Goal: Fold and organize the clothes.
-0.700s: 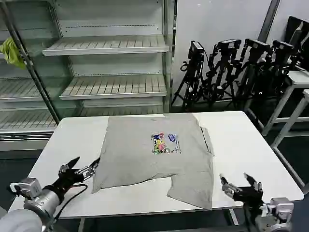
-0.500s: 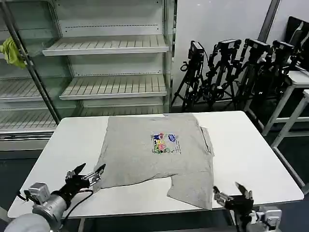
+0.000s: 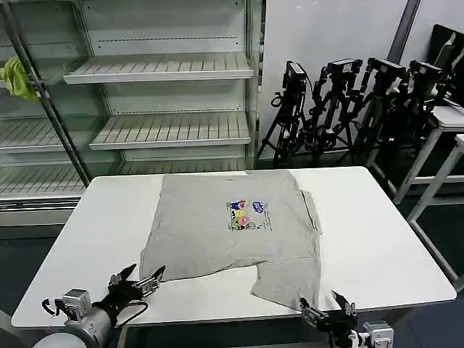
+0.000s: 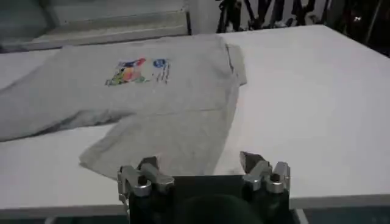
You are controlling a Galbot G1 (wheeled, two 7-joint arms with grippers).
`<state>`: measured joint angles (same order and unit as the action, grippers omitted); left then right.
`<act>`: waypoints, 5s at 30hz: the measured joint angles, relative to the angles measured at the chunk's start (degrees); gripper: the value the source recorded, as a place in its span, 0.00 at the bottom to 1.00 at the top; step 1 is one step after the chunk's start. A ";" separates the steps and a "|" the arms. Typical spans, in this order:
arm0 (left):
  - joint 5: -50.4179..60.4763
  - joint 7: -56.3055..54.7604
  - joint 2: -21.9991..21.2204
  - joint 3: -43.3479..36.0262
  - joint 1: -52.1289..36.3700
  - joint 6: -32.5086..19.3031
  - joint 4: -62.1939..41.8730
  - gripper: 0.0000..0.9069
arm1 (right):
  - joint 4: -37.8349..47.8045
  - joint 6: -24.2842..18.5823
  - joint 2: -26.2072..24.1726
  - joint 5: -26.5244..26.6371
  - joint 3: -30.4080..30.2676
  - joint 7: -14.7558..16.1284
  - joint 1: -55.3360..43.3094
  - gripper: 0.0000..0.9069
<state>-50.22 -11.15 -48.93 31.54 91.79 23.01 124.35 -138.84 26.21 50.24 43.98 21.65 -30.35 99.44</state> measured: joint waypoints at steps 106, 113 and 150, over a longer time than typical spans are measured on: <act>8.48 4.65 0.10 -3.47 -12.85 -4.62 -8.90 0.04 | 15.01 -6.57 -9.04 -0.58 -1.58 8.87 -26.38 0.00; 8.51 4.67 0.86 -6.40 -18.60 -4.66 -12.22 0.04 | 20.25 -6.48 -8.77 0.14 -7.42 9.04 -37.18 0.00; 10.83 4.96 -0.57 -18.48 -35.72 -5.87 -26.27 1.00 | 36.28 -5.18 -2.99 -3.94 -24.24 11.06 -58.33 1.00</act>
<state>-39.39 -6.19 -49.50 13.06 56.08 17.14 98.08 -102.55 21.02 47.25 40.04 -2.60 -19.29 41.11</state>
